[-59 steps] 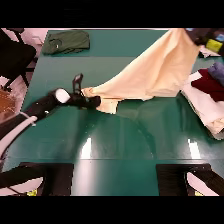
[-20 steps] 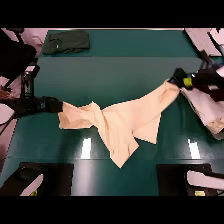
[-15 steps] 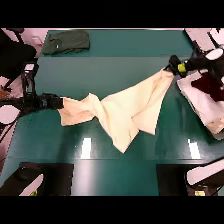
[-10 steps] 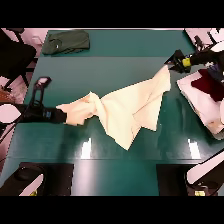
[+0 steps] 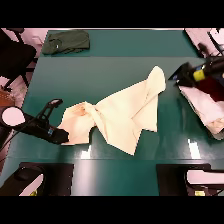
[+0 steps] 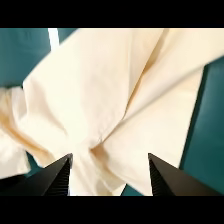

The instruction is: Fold the shirts.

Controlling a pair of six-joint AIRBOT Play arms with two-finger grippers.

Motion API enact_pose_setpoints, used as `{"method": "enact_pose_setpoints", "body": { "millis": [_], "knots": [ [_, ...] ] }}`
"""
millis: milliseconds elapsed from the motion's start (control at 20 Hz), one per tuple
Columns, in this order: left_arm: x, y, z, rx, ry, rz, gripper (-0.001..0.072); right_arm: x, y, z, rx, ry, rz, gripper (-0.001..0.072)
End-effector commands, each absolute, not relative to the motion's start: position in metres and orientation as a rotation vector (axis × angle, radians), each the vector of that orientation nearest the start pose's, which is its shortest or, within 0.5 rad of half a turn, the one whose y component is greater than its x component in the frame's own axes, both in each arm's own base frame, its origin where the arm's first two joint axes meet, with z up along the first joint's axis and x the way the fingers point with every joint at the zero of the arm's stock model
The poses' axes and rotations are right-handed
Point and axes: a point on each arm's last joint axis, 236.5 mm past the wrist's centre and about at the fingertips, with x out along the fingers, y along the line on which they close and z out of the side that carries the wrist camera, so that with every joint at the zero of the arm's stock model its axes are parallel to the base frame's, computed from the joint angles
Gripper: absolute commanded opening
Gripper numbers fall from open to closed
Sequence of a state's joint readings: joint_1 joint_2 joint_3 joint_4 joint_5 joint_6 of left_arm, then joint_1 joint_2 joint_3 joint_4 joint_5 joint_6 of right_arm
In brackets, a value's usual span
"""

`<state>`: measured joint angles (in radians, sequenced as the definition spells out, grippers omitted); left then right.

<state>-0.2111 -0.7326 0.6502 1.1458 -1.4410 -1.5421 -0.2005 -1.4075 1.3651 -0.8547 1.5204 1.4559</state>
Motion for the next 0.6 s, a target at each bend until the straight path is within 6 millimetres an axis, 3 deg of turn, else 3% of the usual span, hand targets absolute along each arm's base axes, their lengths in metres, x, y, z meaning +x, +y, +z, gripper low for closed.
{"method": "enact_pose_setpoints", "body": {
  "millis": [0, 150, 200, 250, 300, 450, 550],
  "knots": [
    [0.143, -0.138, -0.012, -0.224, 1.593, -0.5, 0.0022, 0.278, 0.136, 0.045, 0.612, 1.504, 0.59, 0.0553],
    [0.142, -0.146, -0.009, -0.256, 1.591, -0.527, 0.0025, 0.216, 0.167, 0.016, 0.59, 1.596, 0.622, 0.0553],
    [0.141, -0.147, -0.008, -0.264, 1.597, -0.528, 0.0253, 0.202, 0.172, 0.011, 0.58, 1.611, 0.627, 0.0553],
    [0.14, -0.147, -0.007, -0.267, 1.604, -0.525, 0.0553, 0.191, 0.174, 0.009, 0.578, 1.623, 0.625, 0.0553],
    [0.137, -0.147, -0.007, -0.267, 1.615, -0.525, 0.0615, 0.18, 0.175, 0.007, 0.581, 1.636, 0.622, 0.0553],
    [0.118, -0.143, -0.005, -0.248, 1.692, -0.544, 0.0617, 0.156, 0.174, -0.003, 0.631, 1.675, 0.573, 0.0558],
    [0.121, -0.143, -0.005, -0.247, 1.68, -0.542, 0.0617, 0.145, 0.181, -0.009, 0.691, 1.69, 0.574, 0.0597]
  ]
}}
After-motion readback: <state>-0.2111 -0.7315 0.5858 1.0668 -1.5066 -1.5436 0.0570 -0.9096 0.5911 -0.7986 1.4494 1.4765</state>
